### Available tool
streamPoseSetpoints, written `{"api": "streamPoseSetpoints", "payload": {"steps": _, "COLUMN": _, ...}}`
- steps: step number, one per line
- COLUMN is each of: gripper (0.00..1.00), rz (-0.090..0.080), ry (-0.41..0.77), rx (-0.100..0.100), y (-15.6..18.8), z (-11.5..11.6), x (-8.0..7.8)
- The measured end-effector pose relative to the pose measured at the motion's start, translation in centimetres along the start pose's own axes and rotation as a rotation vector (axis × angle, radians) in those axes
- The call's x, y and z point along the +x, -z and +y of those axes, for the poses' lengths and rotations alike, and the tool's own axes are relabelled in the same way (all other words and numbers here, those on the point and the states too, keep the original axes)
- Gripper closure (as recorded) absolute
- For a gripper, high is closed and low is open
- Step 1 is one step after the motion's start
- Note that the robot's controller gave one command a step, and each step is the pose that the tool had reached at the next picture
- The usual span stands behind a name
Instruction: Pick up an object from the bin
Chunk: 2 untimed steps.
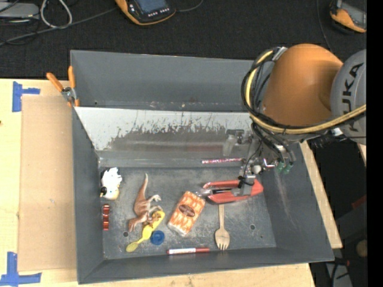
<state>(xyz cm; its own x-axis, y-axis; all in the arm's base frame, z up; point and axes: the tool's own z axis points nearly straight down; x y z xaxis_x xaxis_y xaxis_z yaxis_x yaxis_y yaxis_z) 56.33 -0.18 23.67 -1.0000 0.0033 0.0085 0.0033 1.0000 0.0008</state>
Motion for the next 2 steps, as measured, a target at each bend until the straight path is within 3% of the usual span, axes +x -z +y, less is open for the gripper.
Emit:
{"api": "streamPoseSetpoints", "payload": {"steps": 1, "gripper": 0.0, "rz": -0.008, "ry": 0.0, "rx": 0.0, "y": 0.4, "z": 0.0, "x": -0.1}}
{"api": "streamPoseSetpoints", "payload": {"steps": 2, "gripper": 0.0, "rz": -0.015, "ry": 0.101, "rx": 0.001, "y": -1.9, "z": -0.4, "x": 0.6}}
